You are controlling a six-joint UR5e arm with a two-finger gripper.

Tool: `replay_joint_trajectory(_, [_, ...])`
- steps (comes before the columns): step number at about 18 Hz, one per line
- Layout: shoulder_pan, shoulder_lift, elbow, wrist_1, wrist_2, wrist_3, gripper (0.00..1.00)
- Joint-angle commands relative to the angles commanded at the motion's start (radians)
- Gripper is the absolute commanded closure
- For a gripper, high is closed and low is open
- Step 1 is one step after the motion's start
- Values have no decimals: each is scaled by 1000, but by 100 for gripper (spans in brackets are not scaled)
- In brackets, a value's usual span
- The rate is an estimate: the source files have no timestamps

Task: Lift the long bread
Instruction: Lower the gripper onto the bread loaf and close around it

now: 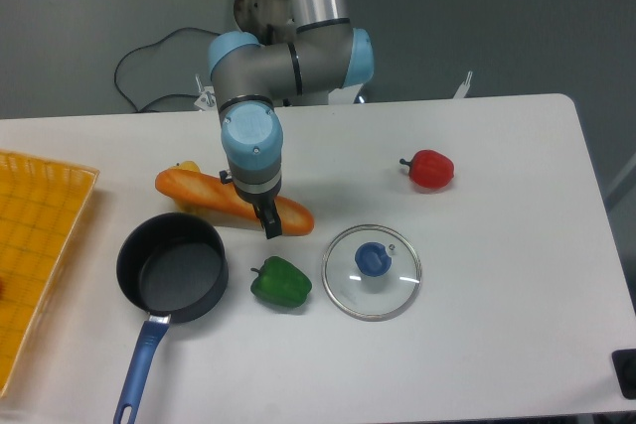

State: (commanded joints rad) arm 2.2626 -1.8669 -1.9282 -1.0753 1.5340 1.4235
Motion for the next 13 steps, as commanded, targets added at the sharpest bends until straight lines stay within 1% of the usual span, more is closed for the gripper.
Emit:
replay_joint_trajectory(4, [-23, -2, -3, 9, 0, -5, 0])
replay_joint_trajectory(13, [-23, -8, -6, 11, -3, -2, 0])
